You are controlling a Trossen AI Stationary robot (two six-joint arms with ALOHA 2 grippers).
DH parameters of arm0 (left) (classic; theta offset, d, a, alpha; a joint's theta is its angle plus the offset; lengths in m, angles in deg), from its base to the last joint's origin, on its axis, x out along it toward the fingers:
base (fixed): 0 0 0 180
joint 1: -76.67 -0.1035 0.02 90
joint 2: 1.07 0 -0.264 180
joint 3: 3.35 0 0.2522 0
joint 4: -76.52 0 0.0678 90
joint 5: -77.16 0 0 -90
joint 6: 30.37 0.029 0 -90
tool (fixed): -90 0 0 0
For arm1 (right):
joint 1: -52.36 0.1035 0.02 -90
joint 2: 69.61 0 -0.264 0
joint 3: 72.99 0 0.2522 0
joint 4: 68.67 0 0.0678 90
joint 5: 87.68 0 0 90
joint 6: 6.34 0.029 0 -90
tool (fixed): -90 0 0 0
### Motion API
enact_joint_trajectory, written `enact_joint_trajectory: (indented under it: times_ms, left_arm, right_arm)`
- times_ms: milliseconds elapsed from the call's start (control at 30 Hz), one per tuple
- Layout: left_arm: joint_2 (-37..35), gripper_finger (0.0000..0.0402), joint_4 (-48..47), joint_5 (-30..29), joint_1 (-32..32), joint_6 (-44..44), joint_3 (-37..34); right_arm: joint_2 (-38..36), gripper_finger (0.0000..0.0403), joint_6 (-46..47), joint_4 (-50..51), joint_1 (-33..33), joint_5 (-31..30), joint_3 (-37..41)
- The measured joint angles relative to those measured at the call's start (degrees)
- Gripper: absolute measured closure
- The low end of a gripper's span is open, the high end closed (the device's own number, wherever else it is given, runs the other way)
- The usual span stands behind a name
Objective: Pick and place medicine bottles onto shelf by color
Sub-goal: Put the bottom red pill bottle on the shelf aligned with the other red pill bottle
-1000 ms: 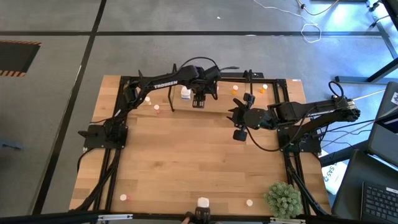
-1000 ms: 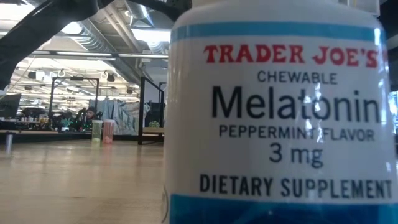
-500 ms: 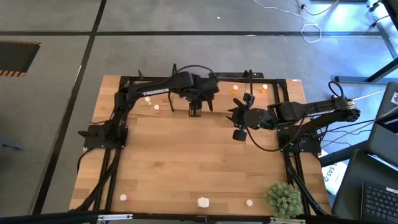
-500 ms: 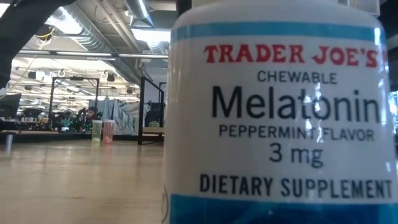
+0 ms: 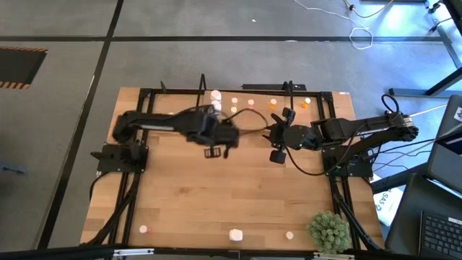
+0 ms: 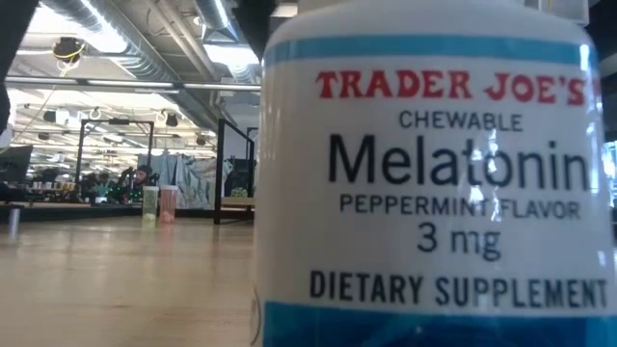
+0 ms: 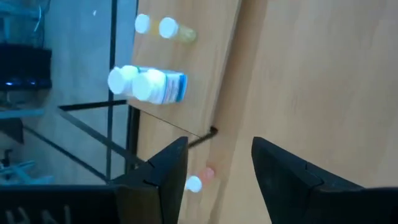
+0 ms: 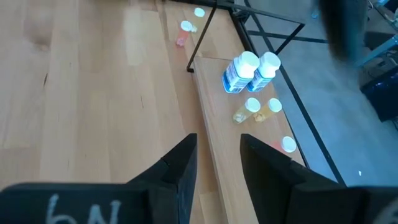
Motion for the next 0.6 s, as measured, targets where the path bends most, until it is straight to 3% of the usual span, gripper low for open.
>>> enact_joint_trajectory:
  times_ms: [300, 600]
  left_arm:
    - [-13.8, 0.0229, 4.6, -0.4, 10.2, -15.3, -17.1]
    - [-23.2, 0.0229, 3.8, 2.8, 17.7, -29.8, -28.2]
  right_arm:
    - [0.0, 0.0278, 0.0, -0.9, 0.0, 1.0, 0.0]
    - [0.0, 0.0278, 0.0, -1.2, 0.0, 1.1, 0.0]
